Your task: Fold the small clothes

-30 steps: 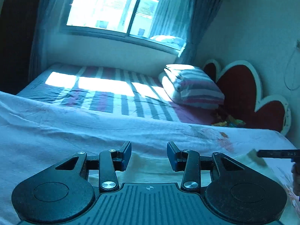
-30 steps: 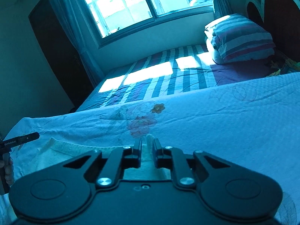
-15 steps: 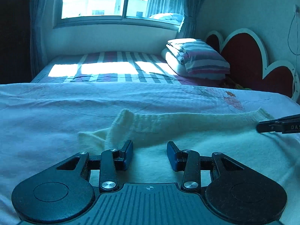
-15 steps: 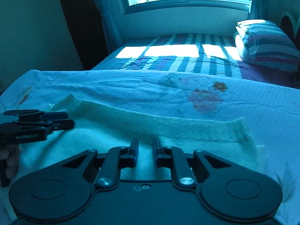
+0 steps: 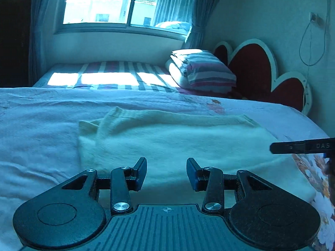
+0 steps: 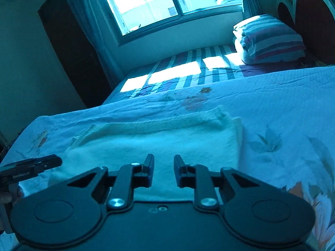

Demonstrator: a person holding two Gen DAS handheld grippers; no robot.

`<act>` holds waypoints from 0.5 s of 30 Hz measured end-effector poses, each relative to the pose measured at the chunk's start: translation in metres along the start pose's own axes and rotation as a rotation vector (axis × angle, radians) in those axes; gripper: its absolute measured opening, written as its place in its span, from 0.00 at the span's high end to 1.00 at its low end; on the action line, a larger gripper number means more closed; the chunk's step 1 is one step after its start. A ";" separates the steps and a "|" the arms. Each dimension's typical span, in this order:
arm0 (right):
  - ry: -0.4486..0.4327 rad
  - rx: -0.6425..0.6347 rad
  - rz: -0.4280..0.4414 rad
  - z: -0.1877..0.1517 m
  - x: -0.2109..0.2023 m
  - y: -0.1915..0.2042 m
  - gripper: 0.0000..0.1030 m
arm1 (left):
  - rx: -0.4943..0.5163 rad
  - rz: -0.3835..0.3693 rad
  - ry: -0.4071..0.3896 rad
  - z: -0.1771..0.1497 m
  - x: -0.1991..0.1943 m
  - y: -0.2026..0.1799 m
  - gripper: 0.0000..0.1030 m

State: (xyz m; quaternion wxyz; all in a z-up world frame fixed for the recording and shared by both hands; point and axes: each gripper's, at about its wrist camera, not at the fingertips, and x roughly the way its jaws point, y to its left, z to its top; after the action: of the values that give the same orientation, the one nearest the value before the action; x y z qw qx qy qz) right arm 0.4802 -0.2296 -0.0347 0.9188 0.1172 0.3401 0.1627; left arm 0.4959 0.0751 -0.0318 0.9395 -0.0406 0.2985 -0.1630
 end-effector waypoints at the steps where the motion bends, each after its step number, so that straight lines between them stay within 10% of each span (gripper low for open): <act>1: 0.015 -0.008 0.011 -0.009 0.000 0.015 0.79 | 0.018 -0.005 -0.001 -0.005 -0.005 -0.014 0.60; 15: 0.107 -0.370 -0.114 -0.096 -0.004 0.102 0.82 | 0.094 0.064 0.066 -0.074 -0.044 -0.055 0.60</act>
State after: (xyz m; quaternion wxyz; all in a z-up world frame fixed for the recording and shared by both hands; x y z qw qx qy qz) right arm 0.3913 -0.1271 -0.0700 0.9131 -0.0821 0.3587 0.1759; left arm 0.4048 0.0396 -0.0587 0.9347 0.0186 0.3226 -0.1481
